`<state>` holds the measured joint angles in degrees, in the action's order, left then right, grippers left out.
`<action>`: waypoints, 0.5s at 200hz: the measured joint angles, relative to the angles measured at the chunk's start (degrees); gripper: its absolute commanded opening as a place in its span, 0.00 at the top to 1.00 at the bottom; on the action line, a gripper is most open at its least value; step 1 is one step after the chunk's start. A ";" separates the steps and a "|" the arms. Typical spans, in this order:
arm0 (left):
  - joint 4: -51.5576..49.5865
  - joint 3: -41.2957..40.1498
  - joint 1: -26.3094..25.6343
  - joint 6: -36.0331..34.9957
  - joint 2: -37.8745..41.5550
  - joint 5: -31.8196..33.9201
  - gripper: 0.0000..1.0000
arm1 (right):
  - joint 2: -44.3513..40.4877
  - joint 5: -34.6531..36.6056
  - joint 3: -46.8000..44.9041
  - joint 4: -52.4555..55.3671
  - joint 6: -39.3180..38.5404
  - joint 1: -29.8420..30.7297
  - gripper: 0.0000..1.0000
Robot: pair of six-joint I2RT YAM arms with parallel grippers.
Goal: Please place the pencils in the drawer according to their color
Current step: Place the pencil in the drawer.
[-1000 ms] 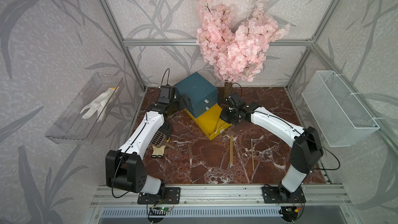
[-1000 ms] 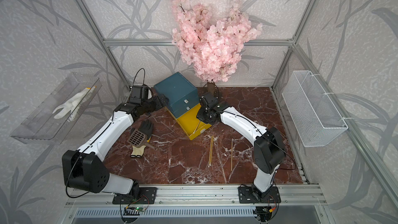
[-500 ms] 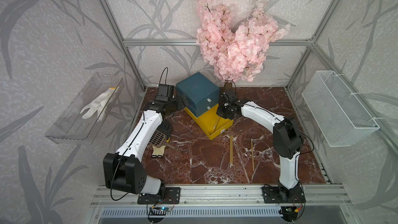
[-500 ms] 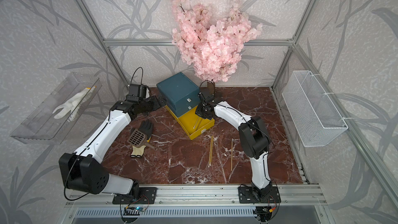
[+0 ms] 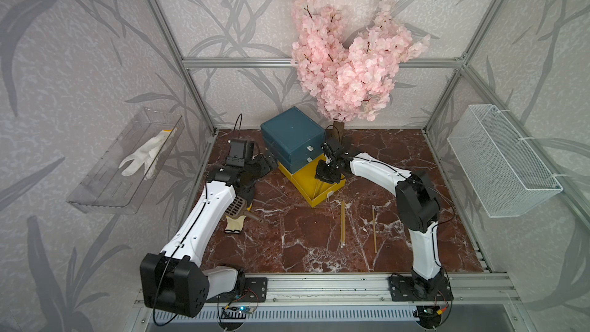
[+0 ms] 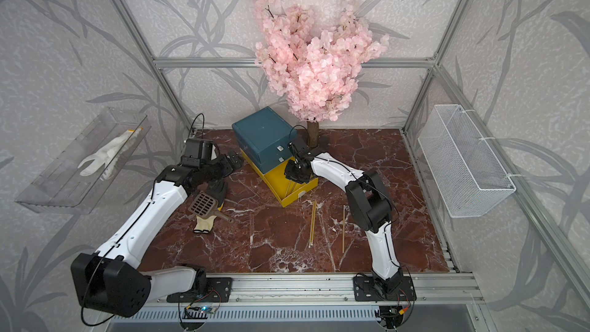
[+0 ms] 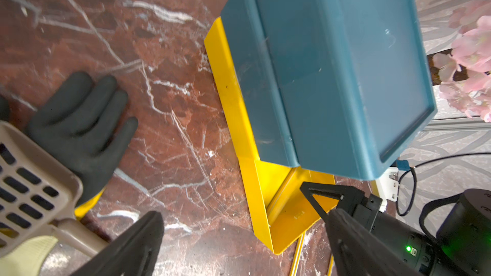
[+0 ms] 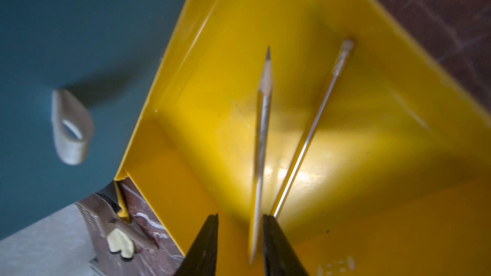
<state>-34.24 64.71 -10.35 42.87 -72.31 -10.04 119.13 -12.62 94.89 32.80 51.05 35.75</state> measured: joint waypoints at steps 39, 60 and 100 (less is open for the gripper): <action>0.15 -3.08 -1.73 2.36 1.51 -1.03 0.00 | -1.53 -0.20 -1.01 2.21 -1.27 0.13 0.59; 0.15 -5.35 -2.80 3.08 3.52 -1.49 0.00 | -5.14 -0.35 -3.48 3.10 -1.38 0.13 0.59; -0.09 -8.63 -5.31 3.30 6.54 -2.73 0.00 | -15.41 1.14 -10.49 3.74 0.66 0.13 0.59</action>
<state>-34.33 56.07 -15.66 46.17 -65.78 -12.78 103.72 -11.49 84.40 36.53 51.70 35.88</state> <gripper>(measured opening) 0.999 0.411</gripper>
